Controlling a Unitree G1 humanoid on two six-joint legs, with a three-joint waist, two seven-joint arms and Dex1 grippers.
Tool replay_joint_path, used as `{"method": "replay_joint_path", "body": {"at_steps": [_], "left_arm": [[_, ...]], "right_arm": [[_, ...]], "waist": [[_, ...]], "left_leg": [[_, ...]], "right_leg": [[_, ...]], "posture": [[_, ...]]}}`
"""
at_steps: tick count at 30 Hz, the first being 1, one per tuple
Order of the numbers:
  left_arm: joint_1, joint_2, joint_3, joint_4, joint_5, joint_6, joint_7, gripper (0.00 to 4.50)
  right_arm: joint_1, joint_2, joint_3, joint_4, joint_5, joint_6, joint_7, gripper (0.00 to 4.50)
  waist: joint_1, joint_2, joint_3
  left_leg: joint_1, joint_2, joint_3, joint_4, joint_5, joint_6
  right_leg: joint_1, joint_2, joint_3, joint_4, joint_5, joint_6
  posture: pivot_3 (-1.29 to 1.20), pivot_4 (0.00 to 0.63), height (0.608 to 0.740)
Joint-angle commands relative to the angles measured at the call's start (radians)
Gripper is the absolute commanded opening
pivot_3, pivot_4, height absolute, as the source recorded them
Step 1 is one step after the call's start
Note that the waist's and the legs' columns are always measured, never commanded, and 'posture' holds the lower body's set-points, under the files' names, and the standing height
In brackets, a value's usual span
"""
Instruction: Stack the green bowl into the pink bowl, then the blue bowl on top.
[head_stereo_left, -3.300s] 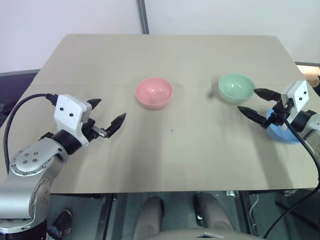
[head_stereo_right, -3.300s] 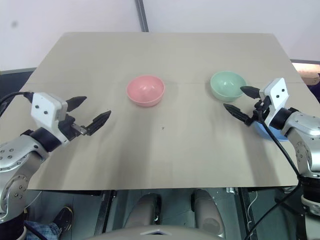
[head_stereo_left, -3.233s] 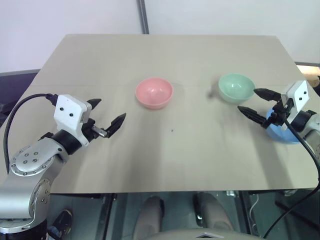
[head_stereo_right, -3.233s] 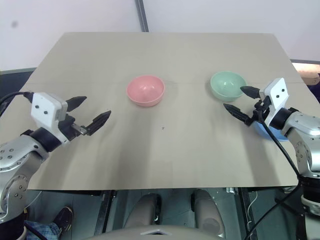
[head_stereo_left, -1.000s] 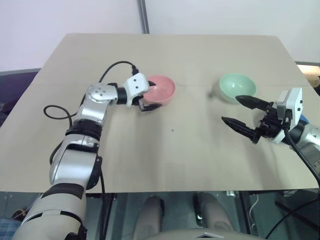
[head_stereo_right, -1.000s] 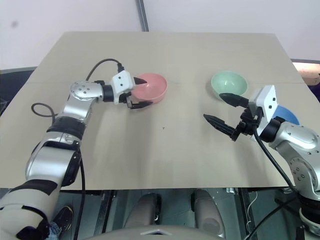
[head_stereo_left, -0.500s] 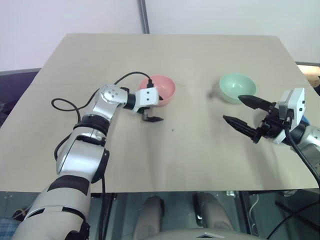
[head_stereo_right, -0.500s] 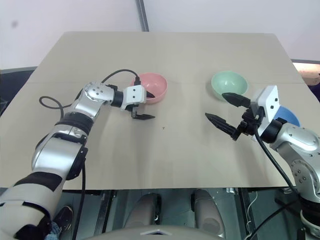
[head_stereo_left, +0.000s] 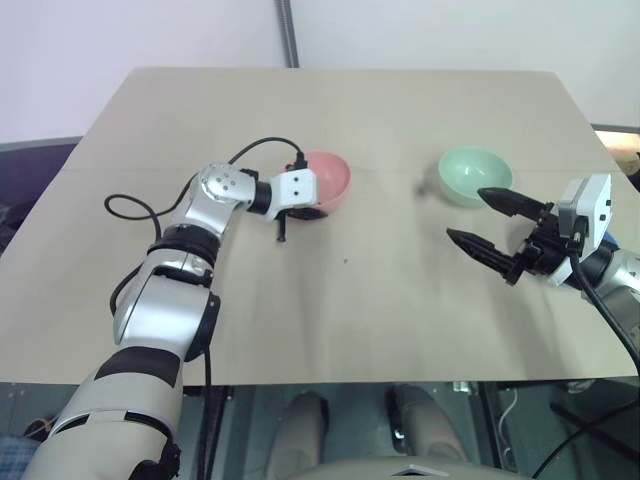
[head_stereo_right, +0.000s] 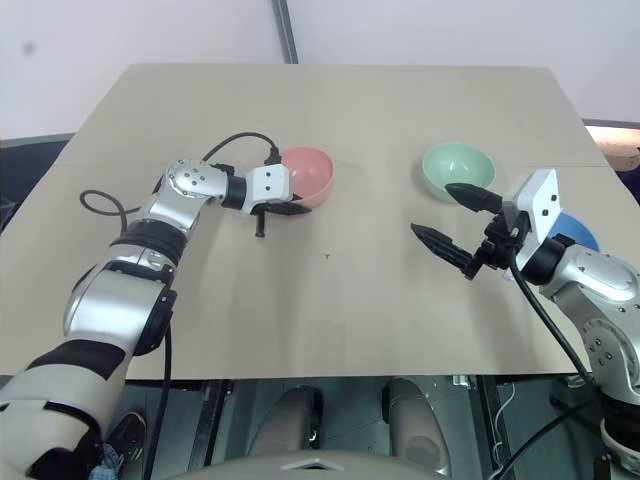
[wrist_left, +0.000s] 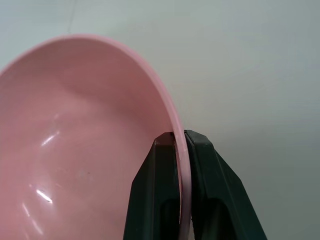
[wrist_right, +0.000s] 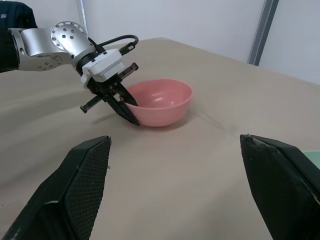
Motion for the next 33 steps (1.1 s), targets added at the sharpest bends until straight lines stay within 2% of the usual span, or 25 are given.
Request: {"method": "replay_joint_path", "body": {"at_steps": [1,4,8,14,18,23,25,26,29,30,31,33], "left_arm": [[0.018,0.012,0.01,-0.082,-0.025,-0.043,-0.045,0.11],[0.063,0.008,0.01,-0.205,-0.075,-0.033,-0.132,0.11],[0.173,0.013,-0.015,-0.512,-0.168,0.075,-0.255,0.11],[0.322,0.114,-0.087,-0.898,-0.264,0.247,-0.393,0.11],[0.343,0.189,-0.139,-0.96,-0.281,0.272,-0.396,0.11],[0.335,0.19,-0.139,-0.917,-0.263,0.237,-0.396,0.11],[0.331,0.193,-0.143,-0.902,-0.271,0.224,-0.396,0.84],[0.327,0.192,-0.143,-0.893,-0.275,0.217,-0.396,0.99],[0.323,0.182,-0.135,-0.866,-0.259,0.192,-0.387,2.25],[0.323,0.177,-0.129,-0.859,-0.252,0.184,-0.378,2.79],[0.323,0.185,-0.132,-0.866,-0.266,0.199,-0.383,3.04],[0.319,0.197,-0.115,-0.894,-0.32,0.283,-0.393,3.04]], "right_arm": [[-0.012,-0.009,-0.028,-0.026,0.007,-0.019,0.002,4.5],[-0.011,-0.009,-0.028,-0.025,0.009,-0.018,0.002,4.5],[-0.007,-0.011,-0.032,-0.027,0.009,-0.018,0.004,4.5],[-0.008,-0.011,-0.032,-0.022,0.004,-0.023,0.005,4.5],[-0.009,-0.012,-0.035,-0.02,0.001,-0.026,0.006,4.5],[-0.01,-0.01,-0.034,-0.02,-0.001,-0.028,0.002,4.5],[-0.011,-0.009,-0.033,-0.021,-0.001,-0.029,0.0,4.5],[-0.013,-0.009,-0.032,-0.019,0.0,-0.029,0.0,4.5],[-0.017,-0.011,-0.029,-0.016,0.0,-0.028,0.001,4.5],[-0.017,-0.012,-0.029,-0.016,0.001,-0.027,0.002,4.5],[-0.018,-0.014,-0.03,-0.016,0.001,-0.026,0.002,4.5],[-0.018,-0.016,-0.031,-0.015,0.0,-0.026,0.004,4.5]], "waist": [[0.0,0.0,0.0],[0.0,0.0,0.0],[0.0,0.0,0.0],[-0.002,0.0,0.0],[-0.002,0.0,0.0],[0.004,0.0,0.0],[0.003,0.0,0.0],[0.003,0.0,0.0],[0.002,0.0,0.0],[0.001,0.0,0.0],[0.002,0.0,0.0],[0.001,0.0,0.0]], "left_leg": [[0.0,0.0,0.0,0.0,0.0,0.0],[0.0,0.0,0.0,0.0,0.0,0.0],[0.0,0.0,0.0,0.0,0.0,0.0],[0.001,0.001,0.0,0.0,0.0,0.0],[0.002,0.001,0.0,0.0,0.0,0.0],[0.001,0.001,0.0,0.001,0.0,0.0],[0.001,0.001,0.0,0.001,0.0,0.0],[0.001,0.001,0.0,0.001,0.0,0.0],[0.001,0.001,0.0,0.001,0.0,0.0],[0.001,0.001,0.0,0.001,0.0,0.0],[0.001,0.001,0.0,0.001,0.0,0.0],[0.001,0.001,0.0,0.001,0.0,0.0]], "right_leg": [[0.0,0.0,0.0,0.0,0.0,0.0],[0.0,0.0,0.0,0.0,0.0,0.0],[0.0,0.0,0.0,0.0,0.0,0.0],[0.0,0.0,0.001,0.001,0.0,0.0],[0.0,0.001,0.001,0.002,0.0,0.0],[0.001,0.001,0.001,0.0,0.0,0.0],[0.001,0.001,0.001,0.0,0.0,0.0],[0.001,0.001,0.001,0.0,0.0,0.0],[0.001,0.001,0.001,0.0,0.0,0.0],[0.001,0.001,0.001,0.0,0.0,0.0],[0.001,0.001,0.001,0.0,0.0,0.0],[0.001,0.001,0.001,0.0,0.0,0.0]], "posture": [[0.0,0.15,0.74],[0.0,0.15,0.74],[0.0,0.15,0.74],[0.0,0.15,0.74],[0.0,0.15,0.74],[0.0,0.15,0.74],[0.0,0.15,0.74],[0.0,0.15,0.74],[0.0,0.15,0.74],[0.0,0.15,0.74],[0.0,0.15,0.74],[0.0,0.15,0.74]]}}
